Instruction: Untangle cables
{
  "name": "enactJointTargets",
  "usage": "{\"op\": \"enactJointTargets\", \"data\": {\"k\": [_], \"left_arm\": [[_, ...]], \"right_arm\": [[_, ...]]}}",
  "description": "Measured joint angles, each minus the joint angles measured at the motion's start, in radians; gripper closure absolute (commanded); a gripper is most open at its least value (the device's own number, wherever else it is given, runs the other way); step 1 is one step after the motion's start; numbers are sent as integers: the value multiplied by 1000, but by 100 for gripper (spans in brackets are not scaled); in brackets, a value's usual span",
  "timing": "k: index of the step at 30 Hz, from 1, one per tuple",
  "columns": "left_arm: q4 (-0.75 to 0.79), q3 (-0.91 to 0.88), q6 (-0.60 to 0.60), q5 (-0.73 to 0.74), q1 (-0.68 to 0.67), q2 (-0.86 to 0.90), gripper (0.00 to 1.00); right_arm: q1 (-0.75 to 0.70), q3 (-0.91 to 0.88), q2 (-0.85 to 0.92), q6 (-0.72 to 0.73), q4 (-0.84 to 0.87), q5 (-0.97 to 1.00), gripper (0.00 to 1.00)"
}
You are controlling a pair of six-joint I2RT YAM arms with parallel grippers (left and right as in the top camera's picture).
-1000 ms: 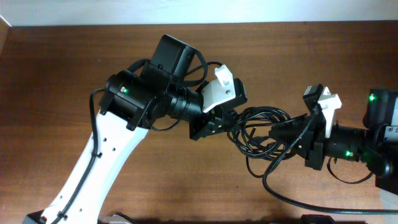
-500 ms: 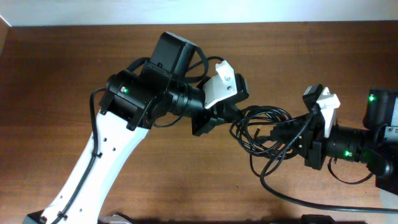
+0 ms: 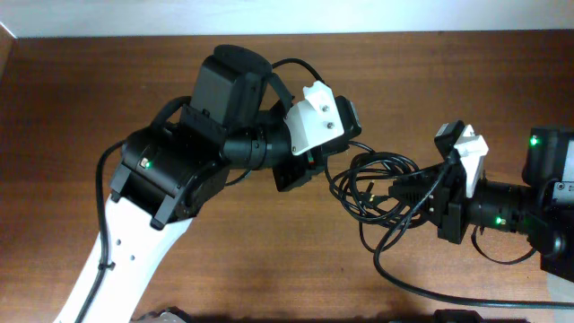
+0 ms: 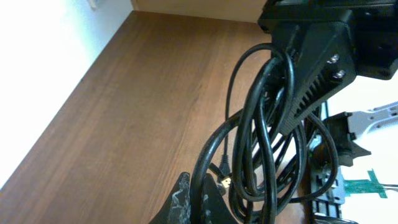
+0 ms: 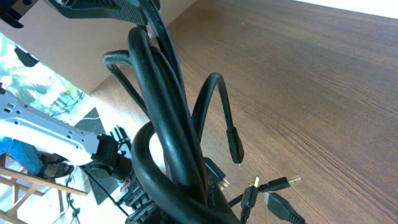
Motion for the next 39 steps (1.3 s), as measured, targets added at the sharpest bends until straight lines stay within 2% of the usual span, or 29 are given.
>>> {"op": "enactJointTargets", "data": {"k": [8,16,23,31,36,37,38,39], "left_arm": [[87,0,58,-38,-10,-13,100],[127,0,344,-38,-12,-14,100],[136,0,520,-39,-12,-14,100],[134,0,695,-75,-17,-14,100],[130,0,752,-98,-19,-14,100],[130,0,758,-99,-20,-14,99],[128,0,765,-101,-20,-14,83],[125,0,769,-103,-20,-14,71]], "right_arm": [[0,10,2,0,7,-13,96],[0,13,2,0,0,-12,96],[0,14,2,0,0,-12,96],[0,14,3,0,-2,-13,96],[0,14,6,0,0,-13,96],[0,14,6,0,0,-13,96],[0,14,6,1,0,-13,96],[0,14,7,1,-1,-13,96]]}}
